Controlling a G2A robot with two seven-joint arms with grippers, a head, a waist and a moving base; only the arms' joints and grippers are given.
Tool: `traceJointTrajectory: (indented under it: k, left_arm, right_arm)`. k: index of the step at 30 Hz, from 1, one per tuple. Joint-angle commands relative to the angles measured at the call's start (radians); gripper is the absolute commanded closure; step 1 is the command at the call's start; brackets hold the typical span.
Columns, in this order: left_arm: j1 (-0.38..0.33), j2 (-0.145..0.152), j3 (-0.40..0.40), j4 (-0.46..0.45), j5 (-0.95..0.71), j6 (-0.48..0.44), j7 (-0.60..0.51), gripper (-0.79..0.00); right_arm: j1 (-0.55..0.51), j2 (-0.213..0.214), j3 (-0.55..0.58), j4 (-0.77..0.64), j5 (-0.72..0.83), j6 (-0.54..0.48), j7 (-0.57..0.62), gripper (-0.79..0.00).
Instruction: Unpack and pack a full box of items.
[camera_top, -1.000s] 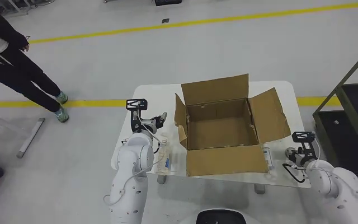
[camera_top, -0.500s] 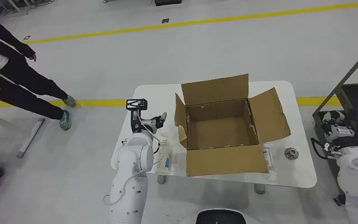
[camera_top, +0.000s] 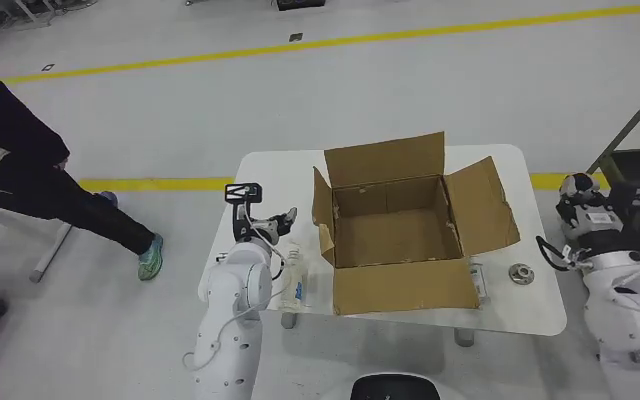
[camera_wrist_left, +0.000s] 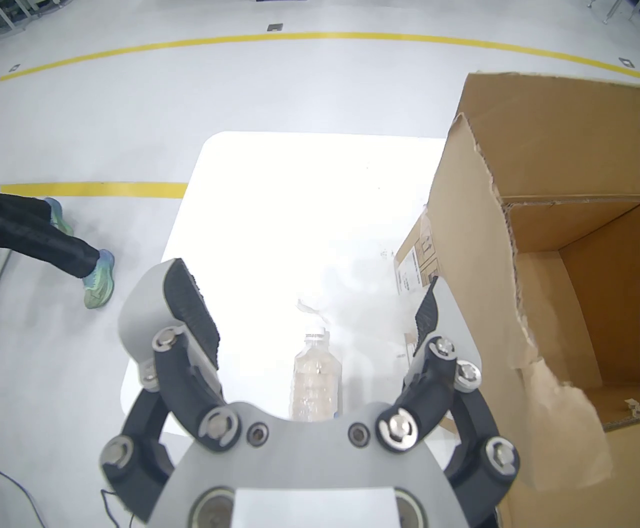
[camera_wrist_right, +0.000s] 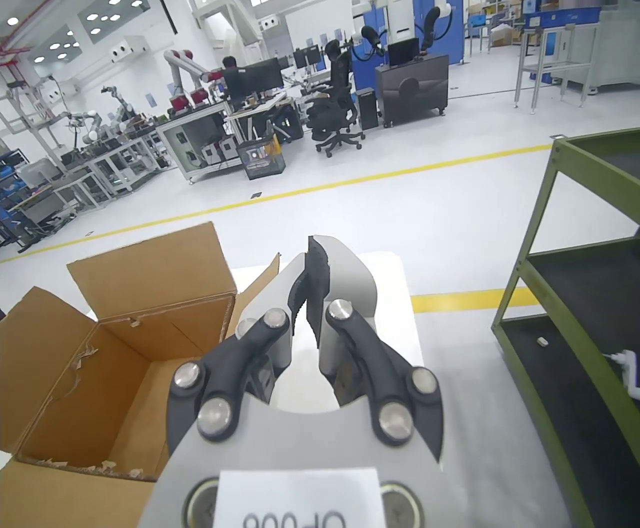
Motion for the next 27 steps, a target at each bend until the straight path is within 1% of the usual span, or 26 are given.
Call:
traceJointTrajectory:
  k: [1,4,6,7,8,9,12,14,15,27]
  left_arm:
    - [0.018,0.005,-0.018,-0.017,0.003,-0.026,-0.031,-0.785]
    - [0.052,0.014,-0.051,-0.039,-0.017,-0.080,-0.091,-0.785]
    - [0.075,0.022,-0.068,-0.060,-0.044,-0.183,-0.147,-0.785]
    - [0.090,0.028,-0.076,-0.075,-0.043,-0.255,-0.165,-0.785]
    - [0.108,0.034,-0.088,-0.080,-0.055,-0.308,-0.192,-0.785]
    - [0.121,0.037,-0.101,-0.087,-0.089,-0.342,-0.223,-0.785]
    - [0.140,0.043,-0.118,-0.100,-0.203,-0.403,-0.328,-0.785]
    - [0.139,0.048,-0.114,-0.100,-0.249,-0.429,-0.408,-0.785]
    - [0.138,0.048,-0.113,-0.099,-0.257,-0.432,-0.421,-0.785]
    - [0.143,0.049,-0.113,-0.089,-0.258,-0.422,-0.413,-0.785]
  right_arm:
    - [0.005,0.000,-0.003,0.009,0.007,-0.006,0.010,0.000]
    - [0.012,0.001,-0.004,0.018,0.013,-0.011,0.015,0.000]
    - [0.015,0.002,-0.005,0.022,0.023,-0.018,0.023,0.000]
    - [0.017,0.002,-0.004,0.024,0.025,-0.019,0.026,0.000]
    - [0.019,0.002,-0.005,0.025,0.024,-0.021,0.029,0.000]
    - [0.021,0.003,-0.006,0.027,0.027,-0.023,0.032,0.000]
    - [0.027,0.003,-0.009,0.033,0.036,-0.027,0.043,0.000]
    - [0.028,0.003,-0.012,0.037,0.044,-0.029,0.051,0.000]
    - [0.029,0.004,-0.014,0.039,0.043,-0.029,0.054,0.000]
    - [0.026,0.004,-0.037,0.055,0.061,-0.025,0.083,0.000]
